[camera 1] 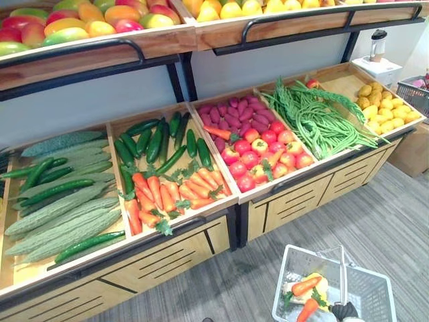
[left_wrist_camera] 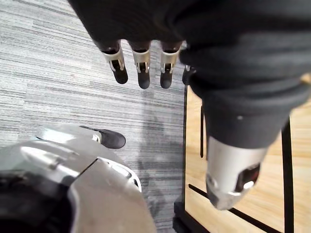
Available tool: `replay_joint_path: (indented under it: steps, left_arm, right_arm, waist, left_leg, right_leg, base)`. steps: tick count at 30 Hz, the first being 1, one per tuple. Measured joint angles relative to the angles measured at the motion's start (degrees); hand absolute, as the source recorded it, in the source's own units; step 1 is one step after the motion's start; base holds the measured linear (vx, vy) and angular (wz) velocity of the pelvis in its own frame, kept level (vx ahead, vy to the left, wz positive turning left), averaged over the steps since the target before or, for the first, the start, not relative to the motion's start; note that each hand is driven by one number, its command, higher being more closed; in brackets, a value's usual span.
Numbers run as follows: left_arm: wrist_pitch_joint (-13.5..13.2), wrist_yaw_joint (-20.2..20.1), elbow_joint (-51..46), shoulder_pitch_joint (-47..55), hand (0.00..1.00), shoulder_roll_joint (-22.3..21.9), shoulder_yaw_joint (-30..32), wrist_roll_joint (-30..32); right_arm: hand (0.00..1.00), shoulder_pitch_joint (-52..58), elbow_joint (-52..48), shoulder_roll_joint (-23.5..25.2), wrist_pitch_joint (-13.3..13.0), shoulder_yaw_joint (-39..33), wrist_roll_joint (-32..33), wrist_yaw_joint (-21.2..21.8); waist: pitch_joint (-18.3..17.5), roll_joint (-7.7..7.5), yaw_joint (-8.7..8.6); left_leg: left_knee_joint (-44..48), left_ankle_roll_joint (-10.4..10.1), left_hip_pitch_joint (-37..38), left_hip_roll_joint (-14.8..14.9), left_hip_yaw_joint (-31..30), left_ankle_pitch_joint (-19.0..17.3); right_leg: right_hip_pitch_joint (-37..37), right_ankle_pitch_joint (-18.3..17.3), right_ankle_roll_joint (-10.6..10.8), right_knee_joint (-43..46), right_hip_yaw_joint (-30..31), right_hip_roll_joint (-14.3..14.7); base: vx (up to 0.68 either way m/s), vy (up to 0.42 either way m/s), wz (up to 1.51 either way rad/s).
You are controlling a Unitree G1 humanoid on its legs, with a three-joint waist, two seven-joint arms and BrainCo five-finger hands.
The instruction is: Pick vegetable in the basket
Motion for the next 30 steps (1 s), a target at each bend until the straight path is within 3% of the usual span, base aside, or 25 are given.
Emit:
replay_joint_path:
  steps: [4,6,9,10,13,14,15,16,18,20,22,25,28,30]
  left_arm:
    - [-0.9,-0.6,-0.5,-0.5,0.00,0.4,-0.7,1.4]
    - [-1.1,-1.0,-1.4,-1.0,0.00,0.8,-1.3,3.8]
    - [-0.5,-0.8,-1.4,-2.3,0.00,1.6,-2.6,6.7]
    - [-0.3,-0.8,-1.5,-2.6,0.00,2.0,-2.9,6.8]
    - [0.1,-1.2,-2.0,-4.2,0.00,2.7,-2.7,9.3]
    - [0.1,-1.3,-2.1,-4.8,0.00,2.6,-2.3,10.3]
    - [0.1,-1.2,-2.3,-4.4,0.00,2.3,-2.4,10.5]
    - [0.0,-1.0,-3.9,-4.2,0.00,2.1,-2.6,10.0]
    - [0.0,-0.9,-5.3,-4.3,0.00,2.6,-3.2,8.9]
    - [0.0,-0.7,-6.2,-4.3,0.00,3.4,-3.4,7.7]
    - [0.1,-0.8,-6.1,-4.3,0.00,3.4,-3.2,7.7]
    - [0.2,-1.2,-5.7,-3.6,0.00,1.4,-3.0,7.8]
    - [0.2,-1.1,-5.9,-4.4,0.00,1.6,-3.6,7.8]
    - [0.3,-1.2,-6.0,-4.4,0.00,2.6,-4.2,7.0]
  right_arm:
    - [1.00,-0.7,-0.2,0.3,0.0,-0.4,0.8,-0.5]
    - [1.00,-1.1,-1.0,0.6,0.0,-0.7,2.8,-1.2]
    - [1.00,-0.5,-3.4,1.9,-0.3,-1.3,4.5,-1.6]
    - [1.00,-0.5,-3.9,2.4,-0.4,-1.3,5.0,-1.6]
    - [1.00,0.1,-6.9,4.0,-0.9,-1.3,6.6,-1.4]
    - [1.00,0.1,-7.5,4.3,-1.2,-1.3,6.6,-1.1]
    - [1.00,0.0,-7.9,4.3,-1.5,-1.1,6.6,-1.0]
    - [1.00,-0.3,-8.0,4.8,-2.2,-0.7,6.5,-0.9]
    - [1.00,-0.4,-7.7,4.6,-2.5,-0.7,6.3,-1.1]
    - [1.00,-1.4,-6.8,4.7,-2.9,-0.2,6.1,-1.0]
    - [1.00,-1.5,-6.0,5.2,-2.9,0.0,6.0,-1.0]
    - [1.00,-1.9,-4.5,4.2,-2.9,-0.2,4.9,-1.1]
    - [1.00,-1.4,-4.3,4.2,-2.9,-0.5,4.5,-1.0]
    - [1.00,-0.7,-4.1,4.4,-3.0,-0.4,4.5,-1.0]
  waist:
    - [1.8,-1.43,-0.08]
    - [3.8,-2.04,-0.07]
    - [4.7,-2.14,-0.16]
    - [4.8,-2.36,-0.12]
    - [5.8,-2.67,-0.18]
    - [6.2,-2.46,-0.19]
    - [6.3,-1.19,-0.03]
    - [7.0,-1.18,-0.23]
    - [7.1,-1.47,-0.23]
    - [7.1,-1.45,-0.02]
    - [6.9,-2.32,0.10]
    - [6.7,0.22,-0.08]
    - [7.0,-0.37,-0.31]
    - [6.9,-1.80,-0.71]
  left_leg:
    - [5.6,0.7,-1.9,-0.7,0.4,-3.7]
    - [16.9,1.0,-5.5,0.1,0.3,-9.8]
    - [24.3,1.6,-7.8,2.4,1.4,-14.8]
    - [24.6,1.7,-7.8,2.9,1.9,-15.2]
    - [23.8,2.5,-6.5,4.0,5.9,-15.4]
    - [22.2,3.3,-5.6,4.4,9.0,-14.9]
    - [20.3,4.8,-5.2,5.9,12.1,-14.0]
    - [19.3,5.4,-4.9,6.0,16.5,-13.9]
    - [19.2,6.0,-4.6,5.8,19.3,-13.8]
    - [19.9,6.4,-4.0,6.4,24.9,-13.7]
    - [21.7,6.4,-3.9,6.9,28.8,-13.7]
    - [18.9,5.3,-2.7,7.0,30.7,-12.6]
    - [18.1,4.9,-2.1,6.9,33.4,-11.5]
    - [18.3,4.7,-2.1,6.8,35.5,-11.1]
  right_leg:
    - [-2.5,-3.3,1.4,5.1,1.3,-2.0]
    - [-3.2,-4.3,2.6,9.1,2.5,-3.3]
    - [-5.4,-2.9,4.6,13.5,6.8,-2.5]
    - [-6.3,-2.2,4.6,14.7,7.4,-2.4]
    - [-10.2,4.7,1.8,16.8,7.1,-1.3]
    - [-11.2,9.2,0.5,13.8,6.1,-0.7]
    - [-9.9,12.8,0.0,8.8,5.9,0.1]
    - [-12.1,9.1,-3.1,18.5,1.4,-1.6]
    - [-12.5,5.9,-4.7,26.2,-1.4,-3.2]
    - [-8.7,5.1,-5.8,29.7,-7.1,-5.8]
    - [-5.2,5.2,-4.9,23.5,-9.7,-6.3]
    - [-3.2,5.2,-5.0,12.3,-10.9,-2.8]
    - [-2.6,5.2,-4.9,6.5,-10.7,-1.9]
    - [-2.6,4.6,-3.5,2.7,-10.3,-1.5]
  base:
    - [0.02,0.034,-0.07]
    - [0.04,0.071,-0.14]
    - [0.08,0.119,-0.28]
    - [0.01,0.126,-0.41]
    - [-0.01,0.193,-0.66]
    - [-0.03,0.260,-1.05]
    - [-0.09,0.262,-1.54]
    - [-0.10,0.200,-1.27]
    - [-0.09,0.146,-1.07]
    - [-0.11,0.098,-1.28]
    - [-0.12,-0.068,-1.36]
    - [-0.14,-0.116,-1.34]
    - [-0.16,-0.160,-0.78]
    - [-0.20,-0.144,-0.57]
